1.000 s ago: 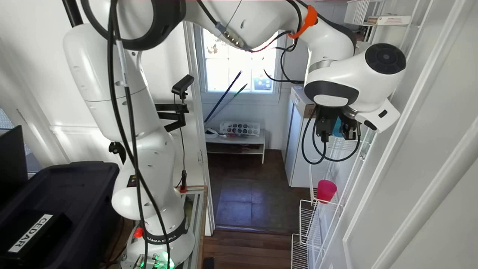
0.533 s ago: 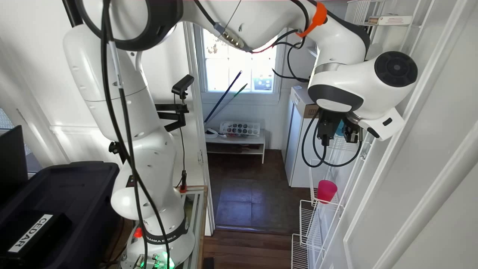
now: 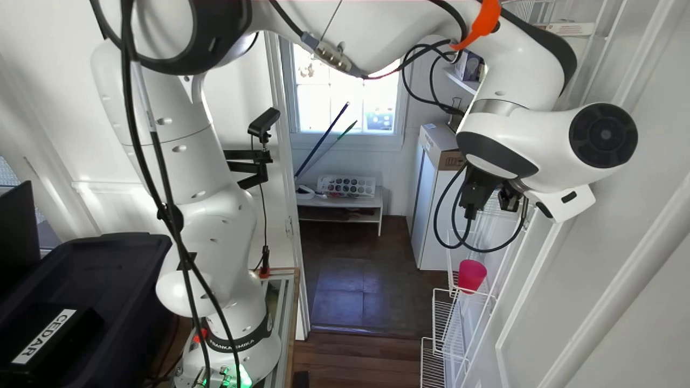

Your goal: Put the blue cup inside the pink cup then move the stacked cups to the second shelf

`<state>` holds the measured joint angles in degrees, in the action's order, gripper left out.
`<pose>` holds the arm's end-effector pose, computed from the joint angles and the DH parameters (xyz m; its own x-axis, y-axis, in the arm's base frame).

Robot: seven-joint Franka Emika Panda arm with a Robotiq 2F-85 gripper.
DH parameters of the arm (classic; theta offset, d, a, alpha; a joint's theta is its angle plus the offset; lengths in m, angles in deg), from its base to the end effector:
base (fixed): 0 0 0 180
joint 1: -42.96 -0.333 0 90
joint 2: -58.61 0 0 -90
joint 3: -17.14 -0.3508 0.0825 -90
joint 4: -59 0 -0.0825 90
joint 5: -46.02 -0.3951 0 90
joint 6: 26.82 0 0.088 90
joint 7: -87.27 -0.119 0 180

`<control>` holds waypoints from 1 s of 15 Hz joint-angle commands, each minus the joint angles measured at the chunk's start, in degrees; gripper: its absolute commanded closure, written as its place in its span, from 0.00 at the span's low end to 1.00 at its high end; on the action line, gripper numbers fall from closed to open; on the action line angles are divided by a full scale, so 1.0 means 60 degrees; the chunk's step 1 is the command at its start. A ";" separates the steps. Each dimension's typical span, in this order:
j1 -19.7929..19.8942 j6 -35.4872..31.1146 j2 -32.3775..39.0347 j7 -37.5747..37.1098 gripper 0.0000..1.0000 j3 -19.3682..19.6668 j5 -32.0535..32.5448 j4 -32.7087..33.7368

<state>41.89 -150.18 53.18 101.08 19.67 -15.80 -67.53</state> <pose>0.5373 0.0308 0.4643 0.9241 -0.3814 -0.0244 -0.2538 -0.5648 -0.7852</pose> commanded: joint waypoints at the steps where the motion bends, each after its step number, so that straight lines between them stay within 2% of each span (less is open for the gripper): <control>1: 0.0329 0.0696 -0.0408 0.0350 0.99 0.0191 -0.0261 -0.0254; 6: 0.0689 0.1732 -0.0759 0.0894 0.99 0.0486 0.0222 -0.0542; 11: 0.0900 0.2889 -0.0993 0.1284 0.99 0.0582 0.1514 -0.0843; 15: 0.0834 0.2830 -0.1085 0.1318 0.99 0.0449 0.2729 -0.1326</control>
<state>46.79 -133.19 48.64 108.23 23.06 -3.79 -72.09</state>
